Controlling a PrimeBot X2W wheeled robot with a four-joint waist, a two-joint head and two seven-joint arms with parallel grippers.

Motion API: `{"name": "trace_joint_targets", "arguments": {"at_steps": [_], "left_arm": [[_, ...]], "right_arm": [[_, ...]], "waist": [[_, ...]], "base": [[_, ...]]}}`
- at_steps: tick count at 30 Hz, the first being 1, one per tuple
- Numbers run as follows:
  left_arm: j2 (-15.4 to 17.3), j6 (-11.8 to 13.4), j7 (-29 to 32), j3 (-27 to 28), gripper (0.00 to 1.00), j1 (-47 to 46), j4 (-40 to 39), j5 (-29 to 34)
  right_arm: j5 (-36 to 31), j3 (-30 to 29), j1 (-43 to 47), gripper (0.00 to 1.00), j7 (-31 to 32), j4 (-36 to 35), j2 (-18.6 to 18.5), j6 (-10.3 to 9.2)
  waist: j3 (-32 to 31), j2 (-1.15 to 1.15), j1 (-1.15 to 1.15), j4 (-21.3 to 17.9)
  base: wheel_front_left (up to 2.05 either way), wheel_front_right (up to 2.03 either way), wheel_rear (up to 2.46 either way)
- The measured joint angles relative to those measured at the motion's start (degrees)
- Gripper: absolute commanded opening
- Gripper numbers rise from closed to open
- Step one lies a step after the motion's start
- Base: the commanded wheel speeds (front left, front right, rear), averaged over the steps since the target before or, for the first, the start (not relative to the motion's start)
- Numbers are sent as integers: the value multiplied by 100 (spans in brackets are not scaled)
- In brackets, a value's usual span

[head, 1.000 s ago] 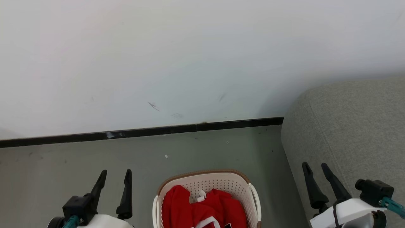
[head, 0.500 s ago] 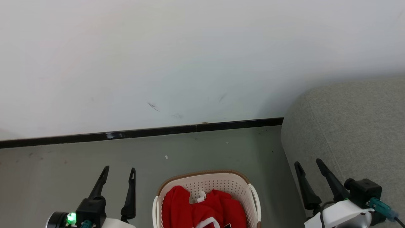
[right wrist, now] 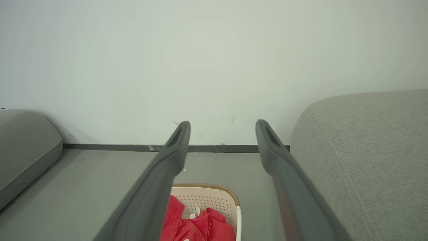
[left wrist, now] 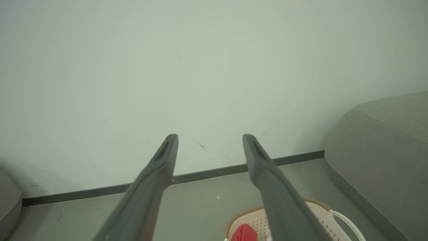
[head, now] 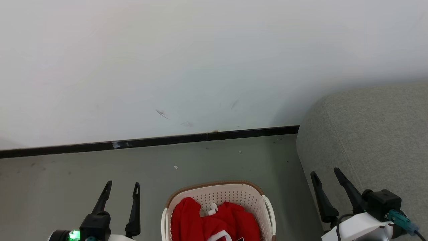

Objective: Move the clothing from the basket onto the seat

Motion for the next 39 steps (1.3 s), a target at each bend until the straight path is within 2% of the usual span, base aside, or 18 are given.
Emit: {"name": "trace_joint_targets", "arguments": {"at_steps": [39], "left_arm": [[-24,1,0,169,100,100,202,-114]], "right_arm": [[136,53,20,100,0,25,0,0]], "waist": [[50,0,-1,-3]], "base": [[0,0,0]]}}
